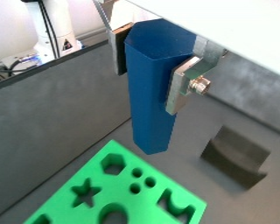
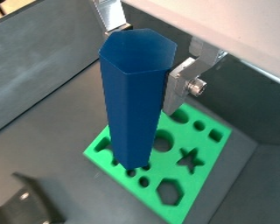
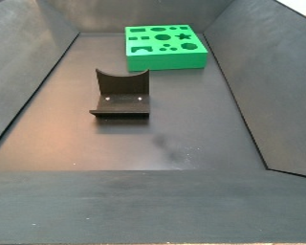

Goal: Pick up the hexagon object. Move up. Place the hexagon object on the fixture. Regrasp the hexagon object. Move to above the board. Insert the hexagon object.
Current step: Move to above the board, then insert the hexagon object.

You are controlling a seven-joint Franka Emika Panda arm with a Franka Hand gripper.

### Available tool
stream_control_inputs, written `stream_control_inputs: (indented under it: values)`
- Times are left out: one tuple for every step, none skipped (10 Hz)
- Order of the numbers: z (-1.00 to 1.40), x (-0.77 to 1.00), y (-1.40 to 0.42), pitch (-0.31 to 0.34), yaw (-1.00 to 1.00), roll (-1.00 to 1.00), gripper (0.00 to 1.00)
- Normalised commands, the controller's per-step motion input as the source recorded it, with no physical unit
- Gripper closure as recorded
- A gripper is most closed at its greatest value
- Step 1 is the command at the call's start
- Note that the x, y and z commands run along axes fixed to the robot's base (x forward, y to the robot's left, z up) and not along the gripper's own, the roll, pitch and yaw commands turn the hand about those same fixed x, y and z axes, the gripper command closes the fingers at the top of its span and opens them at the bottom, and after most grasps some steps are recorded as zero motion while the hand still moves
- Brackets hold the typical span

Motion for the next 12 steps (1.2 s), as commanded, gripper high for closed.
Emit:
stream_control_inputs:
  values:
    - [0.01, -0.08, -0.04, -0.012, -0.02, -0.3, 1.0]
    - [0.01, -0.07, -0.03, -0.023, -0.02, -0.23, 1.0]
    - [-0.03, 0.0, 0.0, 0.0, 0.0, 0.0, 1.0]
    - [-0.4, -0.23, 0.09, -0.057, 0.0, -0.13, 1.0]
    - [-0.57, -0.34, 0.19, -0.091, 0.16, -0.27, 1.0]
    - [-0.42, -0.39, 0.19, -0.096, 0.43, -0.31, 1.0]
    - [-0.36, -0.43, 0.14, -0.111, 0.47, -0.34, 1.0]
    - [-0.31, -0.36, 0.03, -0.187, 0.25, -0.31, 1.0]
    - [-0.1, -0.1, 0.05, -0.126, 0.0, -0.22, 1.0]
    - [-0.09, 0.0, 0.0, -0.023, 0.03, -0.02, 1.0]
    - [-0.36, -0.14, 0.0, -0.121, 0.27, -0.16, 1.0]
    - [-0.43, -0.2, 0.0, -0.159, 0.35, -0.21, 1.0]
